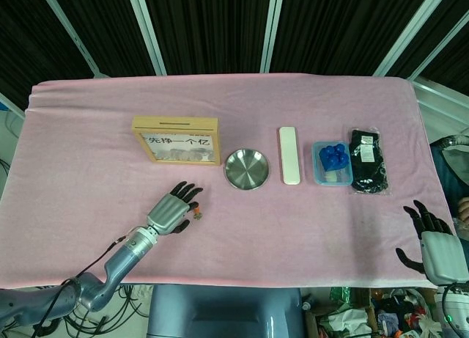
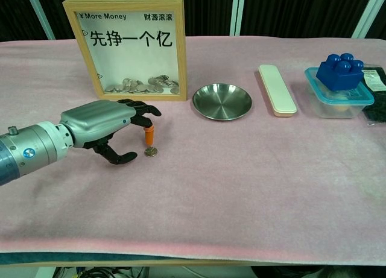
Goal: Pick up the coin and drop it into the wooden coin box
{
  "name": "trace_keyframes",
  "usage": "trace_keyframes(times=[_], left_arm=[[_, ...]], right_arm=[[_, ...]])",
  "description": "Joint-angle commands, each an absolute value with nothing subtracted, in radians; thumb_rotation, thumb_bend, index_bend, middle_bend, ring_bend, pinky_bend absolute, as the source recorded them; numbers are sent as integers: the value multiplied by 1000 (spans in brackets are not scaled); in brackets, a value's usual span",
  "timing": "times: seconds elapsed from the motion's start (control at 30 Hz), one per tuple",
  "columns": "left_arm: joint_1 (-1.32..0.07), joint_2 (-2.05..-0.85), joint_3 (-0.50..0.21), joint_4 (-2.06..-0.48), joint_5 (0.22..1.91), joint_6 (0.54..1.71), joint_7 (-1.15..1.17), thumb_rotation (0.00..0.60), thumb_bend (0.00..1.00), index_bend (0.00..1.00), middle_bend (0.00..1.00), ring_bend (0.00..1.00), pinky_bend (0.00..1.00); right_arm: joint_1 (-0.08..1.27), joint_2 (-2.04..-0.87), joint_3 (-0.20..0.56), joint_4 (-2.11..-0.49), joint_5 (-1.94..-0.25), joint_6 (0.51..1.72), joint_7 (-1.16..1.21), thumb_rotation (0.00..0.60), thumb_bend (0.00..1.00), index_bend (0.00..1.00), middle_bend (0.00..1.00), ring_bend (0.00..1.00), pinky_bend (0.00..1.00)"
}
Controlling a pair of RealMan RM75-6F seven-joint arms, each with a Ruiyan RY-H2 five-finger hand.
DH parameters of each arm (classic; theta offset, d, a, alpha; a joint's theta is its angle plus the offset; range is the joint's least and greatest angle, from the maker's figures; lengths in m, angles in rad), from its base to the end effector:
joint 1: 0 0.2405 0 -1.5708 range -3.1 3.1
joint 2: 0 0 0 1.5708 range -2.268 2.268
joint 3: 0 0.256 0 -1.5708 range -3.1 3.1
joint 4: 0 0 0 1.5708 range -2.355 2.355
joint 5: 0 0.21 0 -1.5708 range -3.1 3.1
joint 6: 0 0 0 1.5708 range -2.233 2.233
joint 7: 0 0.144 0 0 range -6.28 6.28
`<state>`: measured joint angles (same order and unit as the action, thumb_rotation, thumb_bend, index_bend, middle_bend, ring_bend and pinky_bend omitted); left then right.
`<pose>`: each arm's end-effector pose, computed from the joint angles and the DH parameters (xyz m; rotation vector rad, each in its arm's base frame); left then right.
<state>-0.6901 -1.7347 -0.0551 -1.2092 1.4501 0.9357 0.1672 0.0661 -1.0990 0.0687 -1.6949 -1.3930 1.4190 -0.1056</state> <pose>-0.1683 0.3073 -0.0815 -2.1105 -0.8317 -0.9223 -0.3151 -0.1770 0.1566 1.3360 -0.9687 0.7832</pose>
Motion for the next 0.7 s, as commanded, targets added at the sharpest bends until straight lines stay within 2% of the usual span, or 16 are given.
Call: trace_keyframes(times=[0.03, 0.7], left_arm=[[-694, -1746, -54, -1195, 1450, 933, 166, 600, 393, 428, 83, 0, 49], [-712, -1780, -39, -1141, 1482, 942, 104, 600, 393, 420, 85, 0, 49]], right_arm=[[66, -1099, 68, -1695, -1394, 1419, -108, 600, 169, 141, 34, 145, 187], [67, -1096, 67, -1696, -1394, 1417, -103, 600, 169, 141, 34, 145, 187]])
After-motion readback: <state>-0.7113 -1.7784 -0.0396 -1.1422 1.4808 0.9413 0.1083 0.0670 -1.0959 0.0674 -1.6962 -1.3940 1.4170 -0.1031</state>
